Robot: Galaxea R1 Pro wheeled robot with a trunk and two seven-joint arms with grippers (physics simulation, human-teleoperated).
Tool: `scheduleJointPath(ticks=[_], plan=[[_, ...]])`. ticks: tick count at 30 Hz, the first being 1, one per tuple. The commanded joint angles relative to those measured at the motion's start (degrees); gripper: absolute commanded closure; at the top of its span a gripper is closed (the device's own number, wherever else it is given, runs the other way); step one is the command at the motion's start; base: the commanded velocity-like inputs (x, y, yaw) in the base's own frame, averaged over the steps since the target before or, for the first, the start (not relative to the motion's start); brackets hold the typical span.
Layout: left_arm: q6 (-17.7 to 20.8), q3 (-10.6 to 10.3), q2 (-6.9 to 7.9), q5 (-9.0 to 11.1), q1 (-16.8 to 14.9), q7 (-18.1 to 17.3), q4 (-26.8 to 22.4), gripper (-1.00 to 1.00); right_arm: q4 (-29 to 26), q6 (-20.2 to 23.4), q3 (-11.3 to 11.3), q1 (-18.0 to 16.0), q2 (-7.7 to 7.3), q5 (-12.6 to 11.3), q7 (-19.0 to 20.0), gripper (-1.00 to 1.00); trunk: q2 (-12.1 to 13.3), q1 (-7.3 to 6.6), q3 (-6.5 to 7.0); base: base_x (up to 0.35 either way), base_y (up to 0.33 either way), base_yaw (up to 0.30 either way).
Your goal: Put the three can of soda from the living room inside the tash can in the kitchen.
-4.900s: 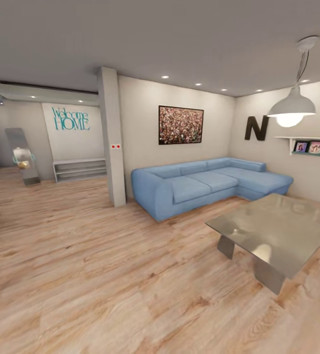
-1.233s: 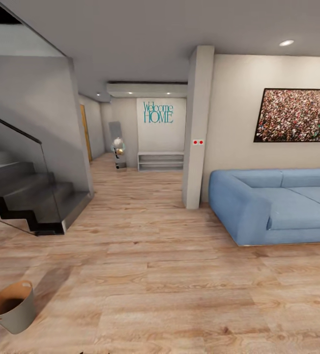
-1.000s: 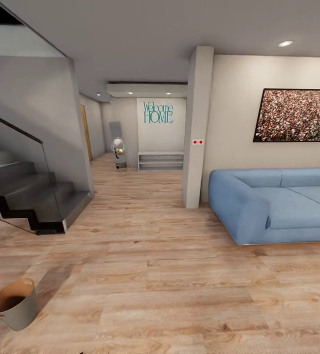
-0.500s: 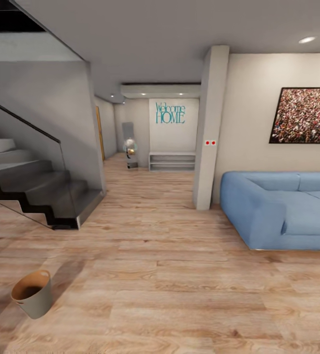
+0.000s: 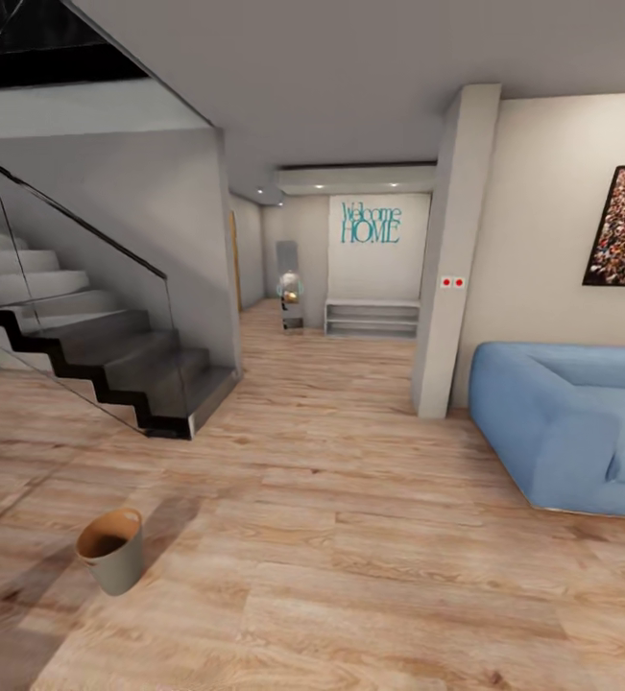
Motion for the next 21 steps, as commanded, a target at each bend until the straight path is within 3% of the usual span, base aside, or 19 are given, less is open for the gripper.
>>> scheduleJointPath(ticks=[1,21], plan=[[0.0,0.0,0.00,0.0,0.0,0.0,-0.2,-1.00,0.0,0.0,0.0,0.0,0.00,0.0,0.0,-1.00,0.0,0.00,0.03,0.000,0.000,0.256],[0.1,0.1,0.00,0.1,0.0,-0.1,-0.6,-1.00,0.0,0.0,0.0,0.0,-0.08,0.0,0.0,-1.00,0.0,0.00,0.54,0.000,0.000,0.248]])
